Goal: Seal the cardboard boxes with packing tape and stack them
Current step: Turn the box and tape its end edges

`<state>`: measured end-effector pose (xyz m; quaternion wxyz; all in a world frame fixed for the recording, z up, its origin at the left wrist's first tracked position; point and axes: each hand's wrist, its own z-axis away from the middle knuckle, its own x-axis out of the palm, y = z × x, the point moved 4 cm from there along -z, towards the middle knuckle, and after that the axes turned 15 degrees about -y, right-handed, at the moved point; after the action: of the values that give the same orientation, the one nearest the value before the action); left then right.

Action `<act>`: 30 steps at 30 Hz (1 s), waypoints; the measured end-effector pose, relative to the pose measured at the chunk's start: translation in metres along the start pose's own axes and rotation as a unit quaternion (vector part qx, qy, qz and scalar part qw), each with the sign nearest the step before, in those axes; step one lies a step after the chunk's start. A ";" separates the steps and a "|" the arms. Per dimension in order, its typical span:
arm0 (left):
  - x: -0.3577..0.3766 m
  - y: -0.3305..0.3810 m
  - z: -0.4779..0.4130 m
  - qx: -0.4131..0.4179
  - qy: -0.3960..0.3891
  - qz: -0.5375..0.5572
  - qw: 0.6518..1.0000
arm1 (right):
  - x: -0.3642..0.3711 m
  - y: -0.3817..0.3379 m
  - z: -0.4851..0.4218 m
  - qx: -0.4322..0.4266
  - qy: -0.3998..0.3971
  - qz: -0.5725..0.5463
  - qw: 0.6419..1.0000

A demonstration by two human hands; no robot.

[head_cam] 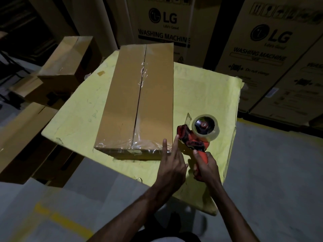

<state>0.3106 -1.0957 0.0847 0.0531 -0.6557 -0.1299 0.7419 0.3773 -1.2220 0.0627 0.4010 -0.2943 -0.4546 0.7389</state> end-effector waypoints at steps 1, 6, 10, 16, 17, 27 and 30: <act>0.001 0.002 0.002 0.019 0.025 0.020 0.999 | 0.001 -0.002 0.001 -0.003 0.004 -0.004 1.000; -0.007 -0.032 0.032 0.074 0.202 0.213 0.953 | 0.008 -0.019 -0.003 -0.040 0.008 -0.037 0.999; 0.013 -0.083 0.038 0.011 0.178 0.286 0.942 | 0.007 -0.025 -0.022 -0.053 0.042 -0.046 0.997; 0.025 -0.103 0.045 0.059 0.149 0.225 0.961 | 0.012 0.021 -0.074 -0.001 0.100 0.010 0.995; 0.027 -0.104 0.044 0.060 0.140 0.219 0.964 | 0.013 0.030 -0.082 0.008 0.104 0.019 0.994; 0.048 -0.129 0.066 -0.020 0.072 0.212 0.974 | 0.013 0.034 -0.084 0.052 0.132 0.232 0.962; 0.048 -0.137 0.069 -0.029 0.077 0.231 0.969 | 0.035 -0.014 -0.039 -0.090 0.212 0.237 0.944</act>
<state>0.2233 -0.9604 0.0823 -0.1287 -0.7246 0.0079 0.6770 0.3955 -1.1710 0.0567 0.2737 -0.5784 -0.3410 0.6887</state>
